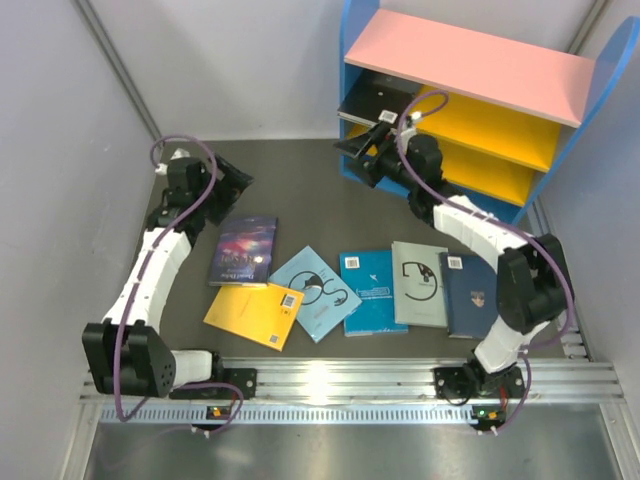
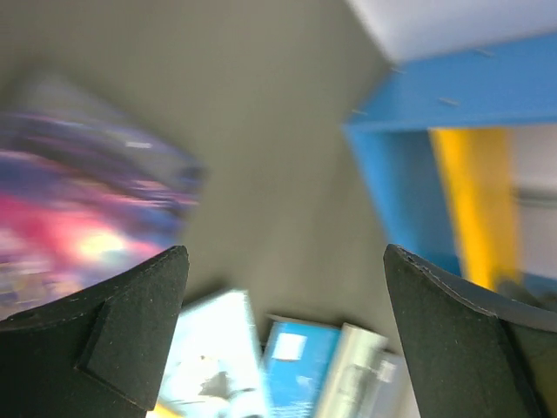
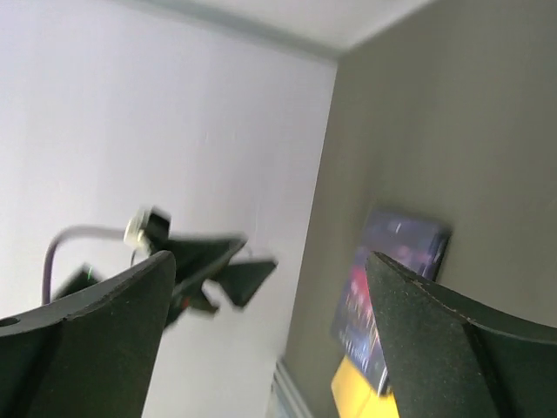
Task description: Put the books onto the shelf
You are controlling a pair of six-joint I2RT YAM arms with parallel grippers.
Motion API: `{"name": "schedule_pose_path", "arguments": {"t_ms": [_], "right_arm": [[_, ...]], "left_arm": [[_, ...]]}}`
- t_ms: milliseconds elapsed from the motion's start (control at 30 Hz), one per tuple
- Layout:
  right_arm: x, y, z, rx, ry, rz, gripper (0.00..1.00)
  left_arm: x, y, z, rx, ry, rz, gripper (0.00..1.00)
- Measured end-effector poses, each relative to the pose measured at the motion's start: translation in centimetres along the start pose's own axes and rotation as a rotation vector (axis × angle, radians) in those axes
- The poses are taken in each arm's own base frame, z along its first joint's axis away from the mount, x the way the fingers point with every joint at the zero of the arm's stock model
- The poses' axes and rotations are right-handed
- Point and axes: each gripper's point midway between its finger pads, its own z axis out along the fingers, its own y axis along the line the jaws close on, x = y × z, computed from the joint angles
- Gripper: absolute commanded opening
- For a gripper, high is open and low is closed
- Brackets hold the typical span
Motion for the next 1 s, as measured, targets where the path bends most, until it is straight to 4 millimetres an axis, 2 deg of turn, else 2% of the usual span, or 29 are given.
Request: {"name": "schedule_pose_path", "arguments": {"t_ms": [100,200,233,300,367,500,567,600,700,900,1000], "right_arm": [[6.1,2.4,-1.0,-0.028,0.131,-0.057,0.91],[11.5,3.3,-1.4,-0.049,0.25,-0.079,0.91],[12.9,3.1,-1.5,-0.047,0.284,-0.078,0.91],[15.4,1.7,-0.9,-0.035,0.344,-0.063,0.89],[17.3,-0.8,0.2,0.005,0.391,-0.037,0.89],[21.0,-7.8,2.6,0.147,0.474,0.013,0.88],[22.8,-10.4,3.3,0.207,0.51,0.029,0.88],[23.5,-11.1,3.5,0.221,0.523,0.031,0.88],[25.6,-11.9,3.9,0.246,0.562,0.032,0.88],[28.8,-10.9,4.9,0.22,0.605,0.018,0.88],[30.2,-11.1,5.4,0.219,0.622,0.016,0.87]], "left_arm": [[-1.4,4.8,-0.5,-0.125,-0.023,0.018,0.99],[-1.8,11.2,-1.1,-0.289,-0.009,0.005,0.99],[-1.7,13.1,-1.4,-0.345,0.002,0.0,0.99],[-1.2,15.5,-1.9,-0.417,0.028,0.0,0.99],[-0.7,17.3,-2.1,-0.466,0.056,0.007,0.99],[0.5,20.0,-2.1,-0.519,0.105,0.014,0.99],[1.1,21.0,-2.1,-0.542,0.128,0.015,0.99],[1.3,21.3,-2.0,-0.549,0.135,0.018,0.99],[1.8,22.1,-1.8,-0.561,0.155,0.024,0.99],[2.9,23.3,-1.2,-0.576,0.203,0.011,0.99],[3.3,23.6,-0.8,-0.572,0.221,0.004,0.98]]}}
